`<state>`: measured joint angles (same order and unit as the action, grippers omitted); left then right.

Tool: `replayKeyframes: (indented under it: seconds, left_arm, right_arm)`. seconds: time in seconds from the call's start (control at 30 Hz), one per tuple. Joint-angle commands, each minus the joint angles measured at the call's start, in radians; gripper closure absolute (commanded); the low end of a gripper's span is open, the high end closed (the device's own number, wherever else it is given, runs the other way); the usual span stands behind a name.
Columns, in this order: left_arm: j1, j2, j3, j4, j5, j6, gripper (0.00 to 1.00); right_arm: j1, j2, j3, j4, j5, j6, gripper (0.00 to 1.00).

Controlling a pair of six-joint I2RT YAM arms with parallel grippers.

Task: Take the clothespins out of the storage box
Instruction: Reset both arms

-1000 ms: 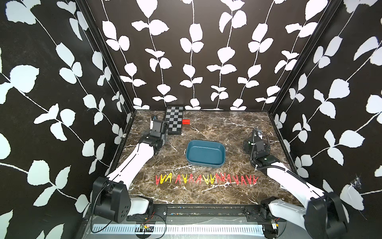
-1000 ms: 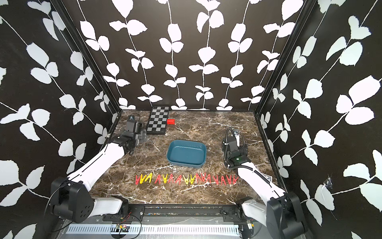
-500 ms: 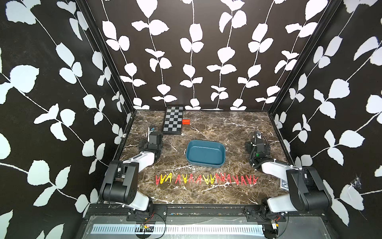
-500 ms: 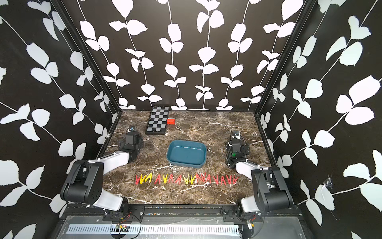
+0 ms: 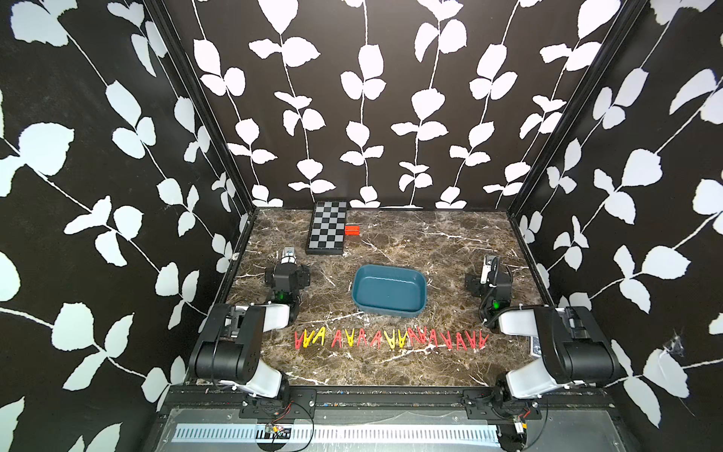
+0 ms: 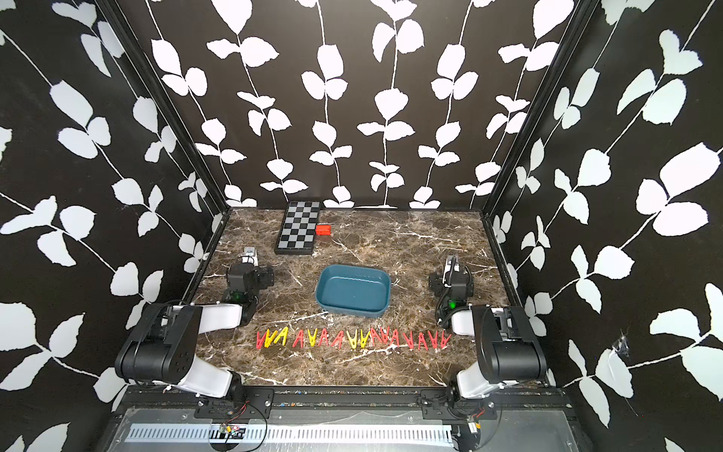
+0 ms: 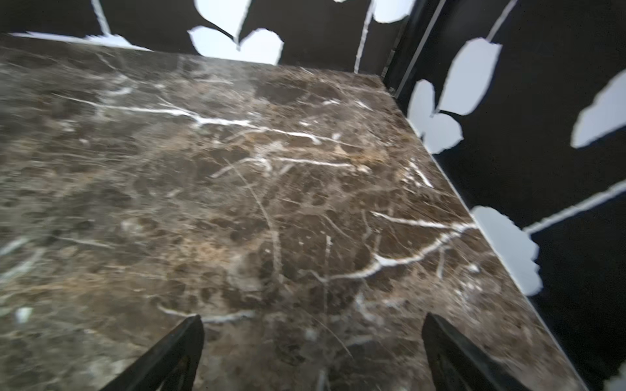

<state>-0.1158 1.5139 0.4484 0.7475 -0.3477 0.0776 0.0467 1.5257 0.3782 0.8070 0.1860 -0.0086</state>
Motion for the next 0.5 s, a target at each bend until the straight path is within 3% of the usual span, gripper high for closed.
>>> replayKeyframes:
  seconds: [0.0, 0.07, 0.47]
  left_arm:
    - [0.014, 0.013, -0.040, 0.108, 0.074, 0.016, 0.01]
    - [0.015, 0.049, -0.062, 0.196, 0.078, 0.024, 0.01]
    - [0.017, 0.039, -0.062, 0.172, 0.081, 0.022, 0.01]
  right_arm:
    - [-0.006, 0.001, 0.025, 0.037, -0.083, -0.012, 0.00]
    - [-0.008, 0.002, 0.026, 0.038, -0.085, -0.011, 0.00]
    - [-0.010, 0.001, 0.028, 0.032, -0.085, -0.011, 0.01]
